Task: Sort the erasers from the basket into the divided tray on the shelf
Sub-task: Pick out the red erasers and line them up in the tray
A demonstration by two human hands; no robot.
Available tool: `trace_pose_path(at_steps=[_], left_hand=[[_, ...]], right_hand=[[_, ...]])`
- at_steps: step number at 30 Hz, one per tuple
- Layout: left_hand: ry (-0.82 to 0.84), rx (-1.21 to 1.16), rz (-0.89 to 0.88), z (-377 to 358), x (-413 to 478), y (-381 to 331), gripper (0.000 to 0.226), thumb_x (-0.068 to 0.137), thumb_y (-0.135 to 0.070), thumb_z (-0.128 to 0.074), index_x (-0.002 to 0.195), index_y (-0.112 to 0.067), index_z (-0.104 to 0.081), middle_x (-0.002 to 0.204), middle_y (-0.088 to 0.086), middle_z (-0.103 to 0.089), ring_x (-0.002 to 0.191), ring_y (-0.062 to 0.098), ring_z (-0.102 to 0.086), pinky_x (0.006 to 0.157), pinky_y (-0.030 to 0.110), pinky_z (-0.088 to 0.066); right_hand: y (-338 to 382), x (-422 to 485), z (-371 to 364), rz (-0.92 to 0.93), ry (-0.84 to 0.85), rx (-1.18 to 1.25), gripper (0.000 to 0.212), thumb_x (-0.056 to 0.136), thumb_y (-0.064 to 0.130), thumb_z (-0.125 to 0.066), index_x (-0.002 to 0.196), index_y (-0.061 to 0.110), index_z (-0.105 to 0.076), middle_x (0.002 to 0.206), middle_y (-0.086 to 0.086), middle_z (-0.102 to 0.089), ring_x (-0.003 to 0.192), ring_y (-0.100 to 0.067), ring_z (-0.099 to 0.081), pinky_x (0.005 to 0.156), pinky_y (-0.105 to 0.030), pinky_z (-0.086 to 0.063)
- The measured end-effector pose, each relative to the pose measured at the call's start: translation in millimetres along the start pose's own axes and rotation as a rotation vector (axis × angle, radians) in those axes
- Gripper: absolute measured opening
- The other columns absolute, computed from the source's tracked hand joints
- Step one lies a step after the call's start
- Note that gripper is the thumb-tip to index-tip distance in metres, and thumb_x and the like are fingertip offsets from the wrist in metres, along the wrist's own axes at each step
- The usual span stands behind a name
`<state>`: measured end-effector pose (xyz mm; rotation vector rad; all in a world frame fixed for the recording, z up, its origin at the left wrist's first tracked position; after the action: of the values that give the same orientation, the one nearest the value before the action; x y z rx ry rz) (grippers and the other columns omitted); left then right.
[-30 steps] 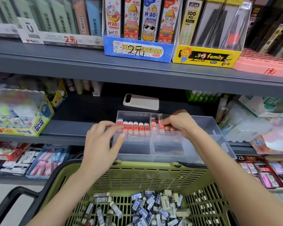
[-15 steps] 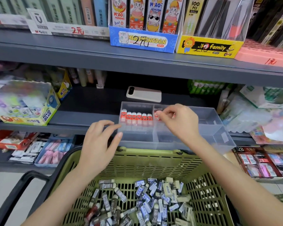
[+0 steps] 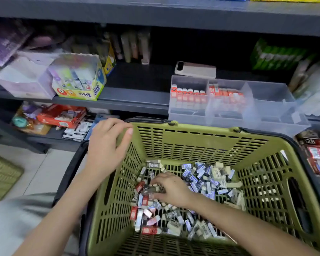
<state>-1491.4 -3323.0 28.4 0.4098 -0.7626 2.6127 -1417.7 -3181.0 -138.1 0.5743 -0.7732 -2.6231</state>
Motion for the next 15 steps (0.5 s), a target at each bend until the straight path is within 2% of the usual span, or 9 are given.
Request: trace_pose_path(at_steps=[2,5,7,9,12,13,15], left_hand=[[0.007,0.014,-0.015,2.7,-8.8,6.0,0.034,0.093,-0.027,-0.048,0.098,-0.002,-0.071,0.095,0.011,-0.066,0.094,0.031,-0.057,0.089,0.038,-0.039],[0.037,-0.011,-0.027,3.6,-20.2,15.1,0.04,0.092,-0.032,-0.045,0.097,-0.003,-0.071,0.096,0.01,-0.066,0.096,0.029,-0.058,0.095,0.047,-0.041],[0.035,-0.02,-0.028,4.5,-27.3,19.4,0.038,0.092,-0.032,-0.046,0.098,-0.004,-0.072,0.099,0.008,-0.065,0.098,0.025,-0.056,0.096,0.037,-0.038],[0.022,-0.013,-0.04,6.2,-31.3,20.1,0.035,0.092,-0.03,-0.048,0.098,-0.005,-0.072,0.101,0.008,-0.064,0.099,0.024,-0.054,0.093,0.03,-0.035],[-0.02,0.011,-0.064,8.7,-32.8,15.0,0.032,0.091,-0.027,-0.05,0.096,-0.005,-0.072,0.099,0.01,-0.064,0.097,0.029,-0.056,0.09,0.036,-0.039],[-0.027,0.017,-0.088,8.9,-33.1,11.3,0.032,0.091,-0.027,-0.05,0.096,-0.004,-0.072,0.098,0.01,-0.064,0.096,0.029,-0.056,0.088,0.038,-0.041],[0.059,-0.008,-0.133,2.5,-34.1,-0.7,0.035,0.091,-0.032,-0.049,0.101,-0.007,-0.071,0.099,0.008,-0.064,0.096,0.023,-0.056,0.088,0.035,-0.042]], right_hand=[[10.0,16.1,-28.3,0.093,0.037,-0.078,0.052,0.081,0.041,-0.066,0.128,0.02,-0.054,0.131,-0.001,-0.054,0.12,-0.019,-0.045,0.105,-0.031,-0.031],[17.7,27.1,-58.1,0.251,0.093,-0.305,0.057,0.074,0.039,-0.072,0.126,0.025,-0.053,0.134,-0.001,-0.044,0.127,-0.02,-0.033,0.109,-0.042,-0.021],[17.7,28.3,-64.3,0.293,0.073,-0.386,0.053,0.071,0.037,-0.073,0.12,0.026,-0.056,0.131,-0.002,-0.045,0.126,-0.022,-0.033,0.109,-0.045,-0.02],[13.1,27.2,-60.0,0.297,0.007,-0.369,0.039,0.076,0.043,-0.066,0.112,0.027,-0.062,0.131,0.001,-0.048,0.128,-0.021,-0.035,0.111,-0.044,-0.021],[1.2,22.0,-37.3,0.156,-0.116,-0.171,0.033,0.082,0.048,-0.06,0.109,0.03,-0.068,0.13,0.009,-0.05,0.128,-0.013,-0.036,0.11,-0.037,-0.022],[-3.8,18.4,-25.2,0.06,-0.169,-0.027,0.03,0.082,0.047,-0.061,0.106,0.03,-0.069,0.124,0.01,-0.053,0.123,-0.012,-0.04,0.107,-0.035,-0.026],[-7.0,9.1,0.5,-0.109,-0.24,0.431,0.018,0.081,0.041,-0.064,0.093,0.031,-0.072,0.104,0.009,-0.062,0.105,-0.014,-0.051,0.098,-0.033,-0.039]])
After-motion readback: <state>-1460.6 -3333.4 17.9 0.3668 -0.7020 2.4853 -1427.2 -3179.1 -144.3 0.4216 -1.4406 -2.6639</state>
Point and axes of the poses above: each hand's wrist, its own x-axis towards the middle knuckle, its own z-axis out of the back of the hand, y = z × x, the point moved 6 cm from there along x, towards the middle knuckle
